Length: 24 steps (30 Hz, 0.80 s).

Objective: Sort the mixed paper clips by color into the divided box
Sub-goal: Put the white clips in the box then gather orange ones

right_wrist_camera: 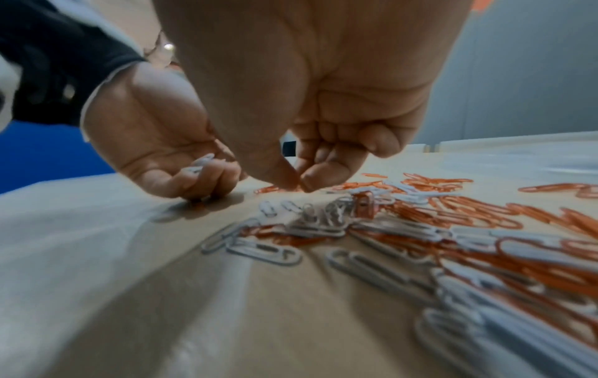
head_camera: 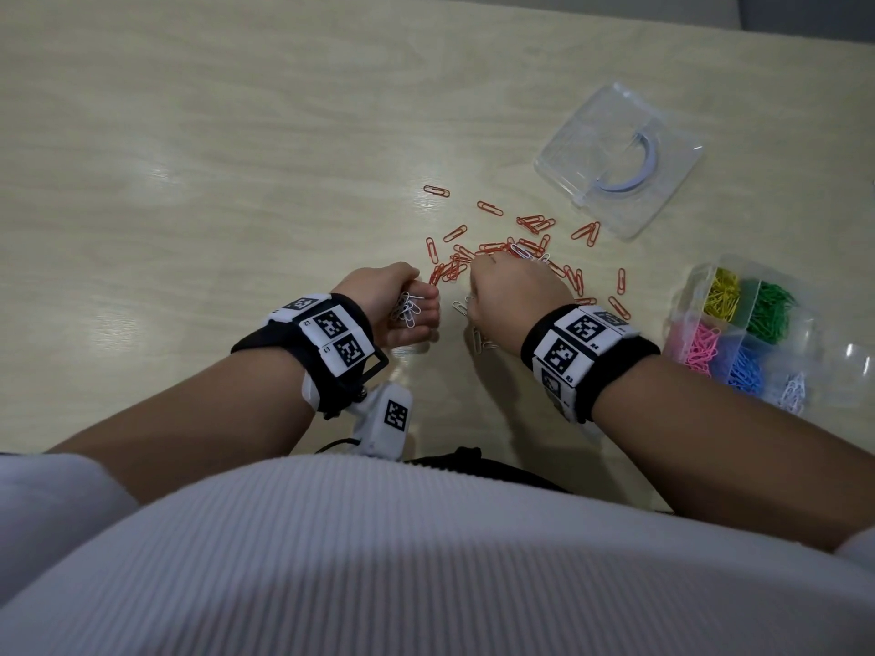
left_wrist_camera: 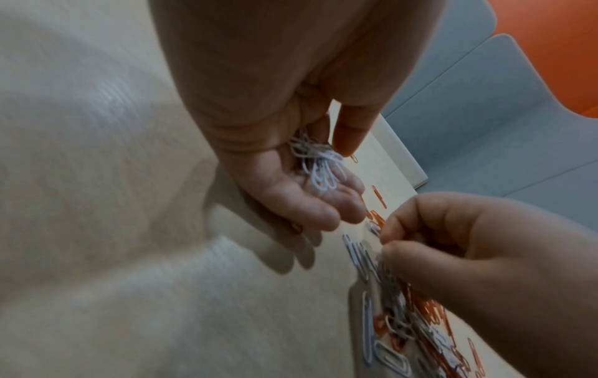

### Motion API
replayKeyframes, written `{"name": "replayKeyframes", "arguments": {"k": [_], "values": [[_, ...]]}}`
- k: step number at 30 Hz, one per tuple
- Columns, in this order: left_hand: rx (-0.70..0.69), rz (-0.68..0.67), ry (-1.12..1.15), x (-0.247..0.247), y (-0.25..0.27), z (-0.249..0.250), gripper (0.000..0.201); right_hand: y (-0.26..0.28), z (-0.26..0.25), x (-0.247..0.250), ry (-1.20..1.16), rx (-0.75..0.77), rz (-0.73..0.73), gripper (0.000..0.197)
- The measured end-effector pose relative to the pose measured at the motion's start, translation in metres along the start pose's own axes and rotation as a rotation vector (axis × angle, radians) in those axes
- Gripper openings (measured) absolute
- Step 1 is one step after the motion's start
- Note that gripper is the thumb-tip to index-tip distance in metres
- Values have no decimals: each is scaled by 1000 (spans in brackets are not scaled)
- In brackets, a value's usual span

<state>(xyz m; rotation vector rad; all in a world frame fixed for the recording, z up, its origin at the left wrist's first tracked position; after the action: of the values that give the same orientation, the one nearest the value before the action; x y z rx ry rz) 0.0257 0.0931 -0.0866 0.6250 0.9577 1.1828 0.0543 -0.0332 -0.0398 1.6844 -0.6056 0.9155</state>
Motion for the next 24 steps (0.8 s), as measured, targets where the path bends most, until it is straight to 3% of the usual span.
{"name": "replayKeyframes", "arguments": {"k": [13, 17, 21, 24], "values": [[2, 17, -26, 4, 7, 1, 35, -5, -16, -14, 156, 32, -68, 25], [7, 25, -58, 4, 8, 1, 36, -6, -12, -12, 54, 12, -120, 25], [12, 16, -64, 0, 8, 1, 36, -5, -10, -10, 24, 35, -177, 12], [14, -10, -85, -4, 6, 1, 37, -3, -12, 2, -66, 68, -130, 14]]}}
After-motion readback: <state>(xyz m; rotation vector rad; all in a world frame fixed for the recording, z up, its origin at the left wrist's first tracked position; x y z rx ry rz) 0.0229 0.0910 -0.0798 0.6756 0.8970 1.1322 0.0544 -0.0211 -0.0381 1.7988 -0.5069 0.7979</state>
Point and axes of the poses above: each hand's wrist, its own y-axis away from the middle knuckle, its own x-axis out of the back of the hand, z = x × y, the point moved 8 cm from there along -y, towards the middle knuckle, and after that the axes turned 14 degrees about -z, right-handed, at the moved point
